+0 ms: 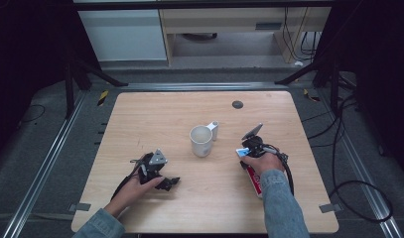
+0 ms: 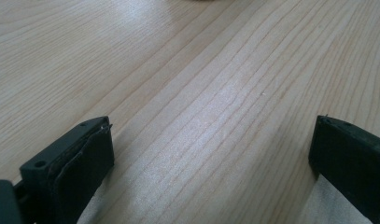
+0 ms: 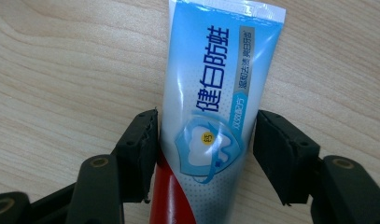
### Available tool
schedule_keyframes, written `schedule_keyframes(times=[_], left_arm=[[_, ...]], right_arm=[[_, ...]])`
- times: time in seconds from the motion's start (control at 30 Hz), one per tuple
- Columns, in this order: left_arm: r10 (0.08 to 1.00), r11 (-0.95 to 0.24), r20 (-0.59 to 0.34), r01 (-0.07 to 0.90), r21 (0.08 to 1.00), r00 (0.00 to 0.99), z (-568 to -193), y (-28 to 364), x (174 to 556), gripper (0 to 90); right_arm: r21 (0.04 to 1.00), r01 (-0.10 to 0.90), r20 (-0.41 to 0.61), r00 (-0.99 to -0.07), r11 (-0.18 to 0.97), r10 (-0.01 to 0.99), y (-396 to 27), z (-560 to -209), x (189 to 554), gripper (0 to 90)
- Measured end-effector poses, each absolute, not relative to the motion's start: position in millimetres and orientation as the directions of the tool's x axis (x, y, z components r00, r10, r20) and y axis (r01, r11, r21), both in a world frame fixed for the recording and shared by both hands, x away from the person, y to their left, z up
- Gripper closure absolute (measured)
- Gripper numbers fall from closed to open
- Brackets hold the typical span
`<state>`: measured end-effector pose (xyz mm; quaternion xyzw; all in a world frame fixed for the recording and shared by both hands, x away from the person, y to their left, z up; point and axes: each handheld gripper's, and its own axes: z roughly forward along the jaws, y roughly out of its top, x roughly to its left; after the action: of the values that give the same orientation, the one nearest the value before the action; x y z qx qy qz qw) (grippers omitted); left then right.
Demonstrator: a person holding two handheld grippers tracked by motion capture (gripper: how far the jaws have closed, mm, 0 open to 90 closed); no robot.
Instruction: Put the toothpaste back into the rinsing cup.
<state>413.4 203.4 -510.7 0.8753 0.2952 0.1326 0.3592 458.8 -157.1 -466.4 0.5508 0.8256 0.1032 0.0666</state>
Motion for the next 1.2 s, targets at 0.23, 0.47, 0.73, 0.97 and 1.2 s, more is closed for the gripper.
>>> schedule_keyframes(times=[0.23, 0.47, 0.73, 0.97, 1.2], left_arm=[[0.611, -0.569, 0.021, 0.421, 0.706, 0.791, -510.6, 203.5, 413.5, 0.0], [0.612, -0.568, 0.021, 0.421, 0.707, 0.791, -510.6, 203.4, 413.4, 0.0], [0.614, -0.568, 0.022, 0.423, 0.706, 0.789, -510.6, 203.8, 412.8, 0.0], [0.614, -0.568, 0.022, 0.423, 0.706, 0.789, -510.5, 203.9, 412.7, 0.0], [0.614, -0.568, 0.022, 0.422, 0.706, 0.789, -510.5, 204.0, 412.6, 0.0]], right_arm=[[0.233, 0.898, 0.013, -0.387, 0.374, 0.922, -156.4, -468.5, 458.6, 43.6], [0.229, 0.896, 0.008, -0.393, 0.381, 0.919, -152.3, -470.1, 457.0, 47.6], [0.220, 0.883, -0.005, -0.424, 0.414, 0.906, -151.8, -466.8, 458.3, 58.9], [0.219, 0.875, -0.022, -0.438, 0.432, 0.898, -150.9, -463.7, 457.8, 68.6], [0.219, 0.867, -0.008, -0.458, 0.448, 0.889, -153.9, -459.9, 458.5, 72.5]])
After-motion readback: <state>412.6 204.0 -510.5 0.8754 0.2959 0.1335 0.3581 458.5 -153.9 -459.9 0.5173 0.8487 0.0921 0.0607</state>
